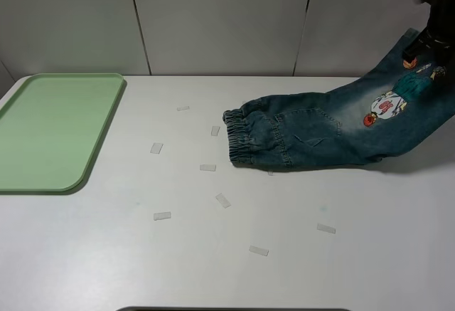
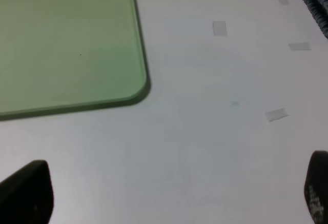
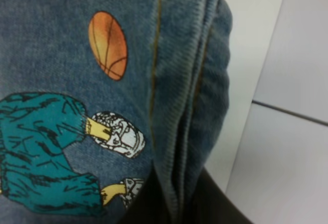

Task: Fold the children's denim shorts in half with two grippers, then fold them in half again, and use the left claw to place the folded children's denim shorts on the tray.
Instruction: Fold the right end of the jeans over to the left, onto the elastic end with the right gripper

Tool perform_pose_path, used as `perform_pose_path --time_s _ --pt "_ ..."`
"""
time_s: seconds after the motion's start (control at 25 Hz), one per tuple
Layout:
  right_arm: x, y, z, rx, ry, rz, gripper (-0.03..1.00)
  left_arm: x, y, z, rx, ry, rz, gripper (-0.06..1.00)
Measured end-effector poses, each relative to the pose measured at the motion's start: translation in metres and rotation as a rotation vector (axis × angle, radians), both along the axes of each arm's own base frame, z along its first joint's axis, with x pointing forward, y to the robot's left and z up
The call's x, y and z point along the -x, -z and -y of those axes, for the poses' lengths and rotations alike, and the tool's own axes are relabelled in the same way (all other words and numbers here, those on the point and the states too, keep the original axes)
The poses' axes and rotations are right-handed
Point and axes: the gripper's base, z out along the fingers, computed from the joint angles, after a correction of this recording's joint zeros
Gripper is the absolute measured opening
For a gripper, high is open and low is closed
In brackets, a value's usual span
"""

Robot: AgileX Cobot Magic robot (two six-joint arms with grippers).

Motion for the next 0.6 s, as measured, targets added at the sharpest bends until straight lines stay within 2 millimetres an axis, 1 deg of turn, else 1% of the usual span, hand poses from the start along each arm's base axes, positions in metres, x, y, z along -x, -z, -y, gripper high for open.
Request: perform_pose_path --time_s 0.12,0.4,0.6 --pt "0.002 0.0 -0.014 0.009 -0.005 -0.028 -0.01 0.0 0.0 0.0 0.0 0.0 0.0 0.97" --pt "0.009 -0.002 -0.082 0.055 -0.051 -0.037 -0.01 0.0 0.0 0.0 0.0 0.0 0.0 0.97" --pt "0.016 -0.002 -0.126 0.015 -0.068 -0.002 -0.01 0.0 0.0 0.0 0.0 0.0 0.0 0.97"
